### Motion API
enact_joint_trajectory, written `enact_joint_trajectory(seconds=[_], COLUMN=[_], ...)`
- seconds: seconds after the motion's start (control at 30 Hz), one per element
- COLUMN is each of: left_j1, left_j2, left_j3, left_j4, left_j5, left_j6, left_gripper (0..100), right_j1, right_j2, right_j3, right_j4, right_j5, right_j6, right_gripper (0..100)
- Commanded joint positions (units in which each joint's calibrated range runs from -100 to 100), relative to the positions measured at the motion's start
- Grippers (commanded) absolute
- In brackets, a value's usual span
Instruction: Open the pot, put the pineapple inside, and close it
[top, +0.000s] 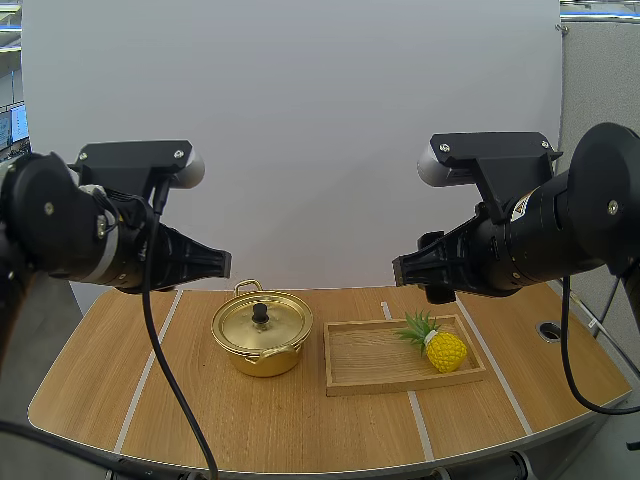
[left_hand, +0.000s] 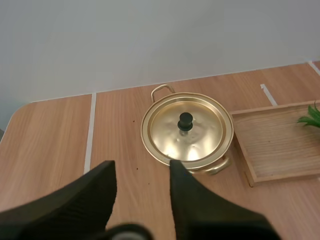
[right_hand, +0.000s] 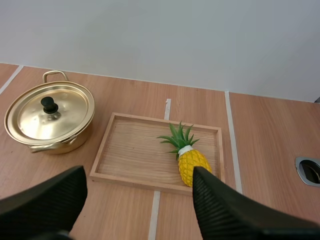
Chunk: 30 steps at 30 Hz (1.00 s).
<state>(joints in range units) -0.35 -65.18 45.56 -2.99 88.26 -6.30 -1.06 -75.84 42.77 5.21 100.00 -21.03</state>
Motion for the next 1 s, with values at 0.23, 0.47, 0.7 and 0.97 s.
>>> enact_joint_trajectory(seconds=[0.23,0.47,0.7,0.97], left_j1=[0.01,0.01,0.01,-0.06], left_j2=[1.65,4.27,17.14,33.0], left_j3=[0.11,0.11,0.11,-3.11], left_j4=[-6.22,-14.52,-14.81,-16.42], left_j5=[1.04,-0.78,-6.52,-11.47], left_j6=[16.75,29.19,34.01,35.17], left_gripper=[100,100,100,100], right_j1=[-0.23,-0.23,-0.23,-0.23], right_j2=[-0.06,-0.06,-0.06,-0.06], right_j3=[-0.35,-0.35,-0.35,-0.35], right_j4=[0.23,0.22,0.92,1.8], right_j5=[0.0,0.0,0.0,0.0], right_j6=[-0.22,-0.22,-0.22,-0.22], right_gripper=[100,100,100,100])
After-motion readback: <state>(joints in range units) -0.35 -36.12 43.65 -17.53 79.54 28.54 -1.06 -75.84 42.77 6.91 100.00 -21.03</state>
